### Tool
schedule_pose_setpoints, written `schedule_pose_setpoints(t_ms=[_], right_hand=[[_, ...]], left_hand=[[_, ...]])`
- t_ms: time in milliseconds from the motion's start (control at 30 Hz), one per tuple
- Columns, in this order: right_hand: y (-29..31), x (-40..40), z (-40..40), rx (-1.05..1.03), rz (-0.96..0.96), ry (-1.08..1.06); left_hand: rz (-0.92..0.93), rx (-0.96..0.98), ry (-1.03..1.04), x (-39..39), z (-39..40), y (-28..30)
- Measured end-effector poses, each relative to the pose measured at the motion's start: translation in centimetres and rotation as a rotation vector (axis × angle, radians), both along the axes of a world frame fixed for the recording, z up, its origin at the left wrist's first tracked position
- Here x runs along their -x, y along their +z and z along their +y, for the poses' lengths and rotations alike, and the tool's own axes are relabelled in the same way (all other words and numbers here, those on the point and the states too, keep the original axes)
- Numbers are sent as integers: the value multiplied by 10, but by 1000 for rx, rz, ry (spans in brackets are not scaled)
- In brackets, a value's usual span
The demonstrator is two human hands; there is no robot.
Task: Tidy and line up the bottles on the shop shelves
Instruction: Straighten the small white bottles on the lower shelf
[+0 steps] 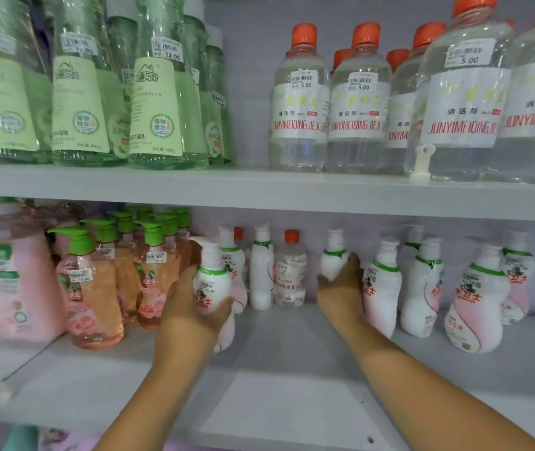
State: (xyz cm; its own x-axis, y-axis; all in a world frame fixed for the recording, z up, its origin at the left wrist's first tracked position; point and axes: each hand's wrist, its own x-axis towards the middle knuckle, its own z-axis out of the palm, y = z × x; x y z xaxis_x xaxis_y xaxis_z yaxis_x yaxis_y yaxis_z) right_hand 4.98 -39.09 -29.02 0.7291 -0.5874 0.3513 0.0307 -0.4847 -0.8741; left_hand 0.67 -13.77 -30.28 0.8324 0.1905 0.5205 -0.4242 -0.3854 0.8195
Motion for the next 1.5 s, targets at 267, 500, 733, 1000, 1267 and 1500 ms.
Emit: schedule_pose_setpoints(t_ms=[267,500,733,1000,1267,1500], right_hand=[[9,9,-20,-66,182,24],[7,42,5,125,-194,105],[6,58,2,-23,-122,329],[2,67,-5,236,-138,-134],[19,52,41,86,-145,427],[7,40,53,-22,4,427]], left_hand=[[-34,-63,33,22,15,4],[118,-31,-262,13,-55,8],[134,-199,-507,-10,-122,9],[-126,-69,307,-50,-62,13],[109,-33,38,-45,-43,9],[158,-275,-494,-29,-48,9]])
